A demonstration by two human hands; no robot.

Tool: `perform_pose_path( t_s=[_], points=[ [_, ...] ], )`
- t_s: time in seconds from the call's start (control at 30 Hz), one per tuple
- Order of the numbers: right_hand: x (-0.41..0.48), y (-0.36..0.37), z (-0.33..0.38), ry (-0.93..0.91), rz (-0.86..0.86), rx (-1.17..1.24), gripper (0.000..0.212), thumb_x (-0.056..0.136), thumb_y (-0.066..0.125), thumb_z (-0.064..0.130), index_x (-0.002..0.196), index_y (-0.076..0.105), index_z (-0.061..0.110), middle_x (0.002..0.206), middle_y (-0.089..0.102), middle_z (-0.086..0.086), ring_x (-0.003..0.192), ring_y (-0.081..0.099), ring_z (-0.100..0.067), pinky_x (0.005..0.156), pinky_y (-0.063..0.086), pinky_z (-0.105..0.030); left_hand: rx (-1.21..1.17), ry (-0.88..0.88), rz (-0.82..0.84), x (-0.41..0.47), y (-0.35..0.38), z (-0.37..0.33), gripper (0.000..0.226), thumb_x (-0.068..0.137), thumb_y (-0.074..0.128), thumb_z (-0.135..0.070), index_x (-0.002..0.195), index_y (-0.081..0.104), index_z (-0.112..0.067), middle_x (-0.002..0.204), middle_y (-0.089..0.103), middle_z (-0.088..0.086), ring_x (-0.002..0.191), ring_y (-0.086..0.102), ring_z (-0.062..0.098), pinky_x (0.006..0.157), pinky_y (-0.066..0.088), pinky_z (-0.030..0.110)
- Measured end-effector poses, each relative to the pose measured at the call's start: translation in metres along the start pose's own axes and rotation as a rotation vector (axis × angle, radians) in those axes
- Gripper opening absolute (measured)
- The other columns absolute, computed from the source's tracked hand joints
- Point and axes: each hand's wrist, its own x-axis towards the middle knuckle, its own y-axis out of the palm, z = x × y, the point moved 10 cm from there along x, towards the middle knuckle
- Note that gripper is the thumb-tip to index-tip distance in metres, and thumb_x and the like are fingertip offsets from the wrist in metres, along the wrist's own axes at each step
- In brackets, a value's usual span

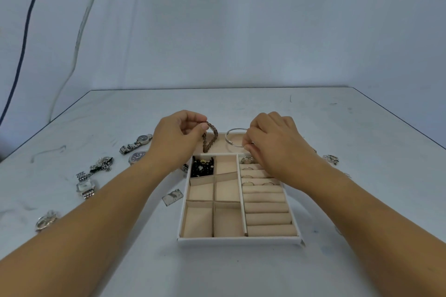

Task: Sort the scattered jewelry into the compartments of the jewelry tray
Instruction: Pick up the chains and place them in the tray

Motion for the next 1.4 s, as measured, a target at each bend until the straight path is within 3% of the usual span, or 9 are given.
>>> perform_pose_path(
  t_s=[0.07, 0.27, 0.43, 0.67, 0.93, 1.0, 1.1, 1.27, 1.4],
  points=[
    [0.0, 0.001, -0.001, 0.004, -0.007, 0.001, 0.026, 0.085, 0.039, 0.027, 0.078, 0.061, 0.015, 0.085, 0.057, -0.004, 0.075, 0.053, -0.025, 0.067, 0.042, -0.035, 0.046, 0.012, 0.021, -0.001, 0.003, 0.004, 0.013, 0.085, 0.068, -0.019, 0.084, 0.066, -0.032, 0.08, 0.07, -0.008, 0.078, 0.067, 0.009, 0.073, 0.05, 0.019],
    [0.0, 0.001, -0.007, 0.026, -0.003, -0.006, 0.026, 0.084, 0.039, 0.028, 0.08, 0.063, 0.016, 0.088, 0.057, -0.003, 0.079, 0.053, -0.025, 0.07, 0.045, -0.039, 0.358, 0.123, 0.064, -0.002, 0.007, 0.001, 0.006, 0.083, 0.07, -0.029, 0.085, 0.069, -0.035, 0.08, 0.063, -0.024, 0.072, 0.053, -0.014, 0.062, 0.033, 0.003],
    [-0.001, 0.0, -0.007, 0.019, -0.01, -0.006, 0.025, 0.083, 0.04, 0.028, 0.08, 0.062, 0.016, 0.087, 0.057, -0.003, 0.079, 0.054, -0.026, 0.071, 0.043, -0.038, 0.462, 0.102, 0.092, 0.007, 0.01, 0.014, 0.003, 0.079, 0.073, -0.032, 0.081, 0.073, -0.035, 0.09, 0.059, -0.011, 0.096, 0.051, 0.017, 0.074, 0.035, 0.025],
    [-0.004, 0.004, -0.005, -0.004, -0.006, 0.01, 0.021, 0.083, 0.043, 0.027, 0.079, 0.061, 0.017, 0.087, 0.056, -0.003, 0.079, 0.054, -0.026, 0.07, 0.044, -0.038, 0.75, 0.055, 0.224, 0.016, 0.021, 0.019, 0.017, 0.084, 0.064, -0.045, 0.093, 0.074, -0.036, 0.098, 0.046, -0.004, 0.111, 0.033, 0.024, 0.088, 0.037, 0.033],
    [0.002, 0.008, 0.002, -0.05, 0.055, 0.033, 0.027, 0.085, 0.039, 0.028, 0.08, 0.063, 0.018, 0.086, 0.056, -0.001, 0.079, 0.051, -0.023, 0.073, 0.034, -0.032, 0.674, 0.184, 0.308, -0.007, 0.008, 0.003, 0.03, 0.087, 0.055, -0.048, 0.115, 0.061, -0.039, 0.101, 0.05, -0.01, 0.098, 0.039, 0.01, 0.083, 0.031, 0.026],
    [0.007, 0.01, 0.005, -0.073, 0.077, 0.012, 0.029, 0.086, 0.037, 0.027, 0.08, 0.063, 0.016, 0.085, 0.057, -0.003, 0.077, 0.052, -0.025, 0.071, 0.036, -0.033, 0.705, 0.203, 0.327, -0.013, 0.002, 0.003, 0.033, 0.086, 0.056, -0.05, 0.116, 0.06, -0.038, 0.103, 0.052, -0.012, 0.089, 0.044, 0.005, 0.08, 0.034, 0.025],
    [0.015, 0.016, 0.007, -0.089, 0.116, -0.003, 0.032, 0.085, 0.036, 0.028, 0.08, 0.065, 0.014, 0.085, 0.058, -0.004, 0.078, 0.054, -0.027, 0.069, 0.044, -0.037, 0.711, 0.222, 0.31, -0.024, -0.004, 0.004, 0.035, 0.086, 0.057, -0.048, 0.12, 0.06, -0.035, 0.106, 0.053, -0.014, 0.098, 0.048, 0.005, 0.081, 0.035, 0.024],
    [0.019, 0.025, 0.009, -0.103, 0.15, -0.009, 0.004, 0.081, 0.063, 0.019, 0.08, 0.065, 0.016, 0.086, 0.058, -0.004, 0.082, 0.053, -0.027, 0.07, 0.044, -0.041, 0.62, 0.25, 0.242, -0.041, -0.003, -0.001, 0.032, 0.087, 0.058, -0.043, 0.117, 0.062, -0.031, 0.108, 0.053, -0.015, 0.104, 0.047, 0.005, 0.082, 0.032, 0.022],
    [0.022, 0.028, 0.01, -0.097, 0.191, 0.025, 0.002, 0.079, 0.069, 0.02, 0.079, 0.07, 0.018, 0.085, 0.059, -0.001, 0.085, 0.053, -0.028, 0.075, 0.041, -0.042, 0.568, 0.285, 0.233, -0.056, -0.001, 0.001, 0.032, 0.087, 0.053, -0.052, 0.112, 0.063, -0.035, 0.113, 0.05, -0.02, 0.107, 0.047, 0.0, 0.08, 0.033, 0.01]
  ],
)
